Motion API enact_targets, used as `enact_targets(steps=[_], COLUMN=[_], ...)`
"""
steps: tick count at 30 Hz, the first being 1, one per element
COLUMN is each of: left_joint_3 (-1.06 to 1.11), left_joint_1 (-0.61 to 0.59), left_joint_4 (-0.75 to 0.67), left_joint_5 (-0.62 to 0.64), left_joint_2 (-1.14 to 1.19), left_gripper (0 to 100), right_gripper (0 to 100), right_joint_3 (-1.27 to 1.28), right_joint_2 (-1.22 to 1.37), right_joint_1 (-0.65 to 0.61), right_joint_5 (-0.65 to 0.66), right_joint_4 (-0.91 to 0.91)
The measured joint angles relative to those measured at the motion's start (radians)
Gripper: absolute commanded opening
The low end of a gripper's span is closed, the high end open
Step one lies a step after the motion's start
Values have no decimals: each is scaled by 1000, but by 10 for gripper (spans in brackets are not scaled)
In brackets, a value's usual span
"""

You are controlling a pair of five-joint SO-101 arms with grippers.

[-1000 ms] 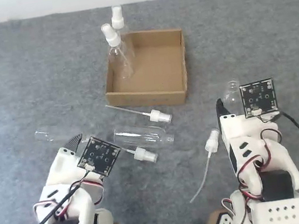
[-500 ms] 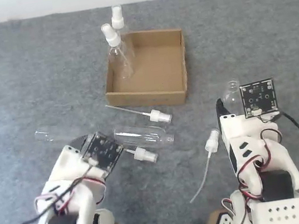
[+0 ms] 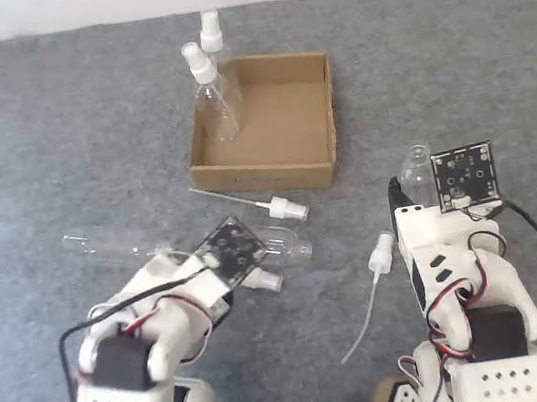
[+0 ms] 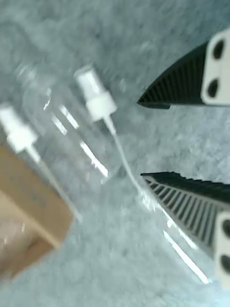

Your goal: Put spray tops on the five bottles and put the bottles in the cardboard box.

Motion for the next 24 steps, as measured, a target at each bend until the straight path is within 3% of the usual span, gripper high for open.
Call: enact_targets(steps=[11,24], left_joint_3=[-87,-106], left_joint_1=[98,212], left_joint_4=[0,-48], left_joint_5=[-112,-207], left_joint_2=[288,496], left_gripper=[196,195], right_gripper=[47,47], right_joint_3=[0,0], right_joint_2=[0,0], right_joint_1=[0,118], right_joint_5=[0,0], right_joint_4=[0,-28])
